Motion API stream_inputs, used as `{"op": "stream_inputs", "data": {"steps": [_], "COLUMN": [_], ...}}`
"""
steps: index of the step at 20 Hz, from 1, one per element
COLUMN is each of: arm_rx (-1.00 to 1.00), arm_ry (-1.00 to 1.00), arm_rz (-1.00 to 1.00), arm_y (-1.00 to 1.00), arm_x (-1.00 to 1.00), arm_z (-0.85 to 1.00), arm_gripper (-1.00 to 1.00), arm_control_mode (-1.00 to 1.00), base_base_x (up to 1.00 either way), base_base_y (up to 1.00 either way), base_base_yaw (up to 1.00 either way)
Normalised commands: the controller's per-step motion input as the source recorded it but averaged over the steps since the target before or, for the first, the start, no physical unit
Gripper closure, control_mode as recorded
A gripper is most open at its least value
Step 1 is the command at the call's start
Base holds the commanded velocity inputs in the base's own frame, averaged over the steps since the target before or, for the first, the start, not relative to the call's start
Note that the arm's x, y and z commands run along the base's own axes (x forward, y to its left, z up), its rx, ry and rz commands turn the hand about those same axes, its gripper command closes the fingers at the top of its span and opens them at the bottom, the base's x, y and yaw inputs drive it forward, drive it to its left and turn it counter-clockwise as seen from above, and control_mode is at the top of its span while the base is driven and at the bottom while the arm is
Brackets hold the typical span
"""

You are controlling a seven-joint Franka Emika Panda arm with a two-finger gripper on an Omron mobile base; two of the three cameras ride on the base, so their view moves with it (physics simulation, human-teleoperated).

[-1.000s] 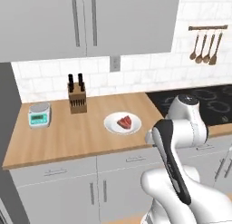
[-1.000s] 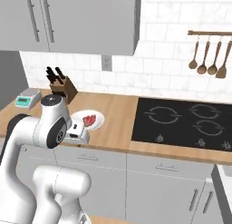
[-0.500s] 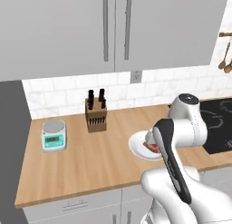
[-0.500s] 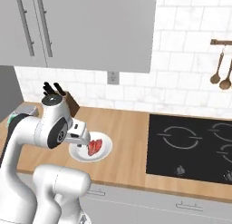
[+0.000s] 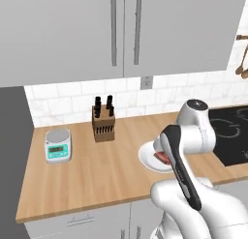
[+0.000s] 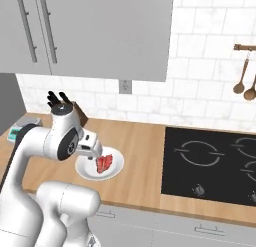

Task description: Pick up the knife from the drawer and place it on the cutting board. Then place the meat from the plate to the cutting board.

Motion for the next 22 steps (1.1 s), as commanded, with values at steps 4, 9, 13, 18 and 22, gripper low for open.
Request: {"op": "stream_inputs", "data": {"steps": [4,9,13,18,22], "arm_rx": [0.0,0.0,0.0,0.0,-0.02], "arm_ry": [0.29,0.34,0.07,0.0,0.0], "arm_rz": [0.0,0.0,0.0,0.0,0.0], "arm_y": [-0.24,-0.39,-0.05,-0.01,0.0], "arm_x": [0.72,0.78,0.38,0.42,0.18], "arm_z": [-0.48,-0.68,-0.38,-0.36,-0.53], "arm_gripper": [-1.0,-1.0,-1.0,-1.0,-1.0], "arm_control_mode": [-1.0,-1.0,-1.0,-1.0,-1.0], "base_base_x": [0.0,0.0,0.0,0.0,0.0], "base_base_y": [0.0,0.0,0.0,0.0,0.0], "base_base_yaw": [0.0,0.0,0.0,0.0,0.0]}}
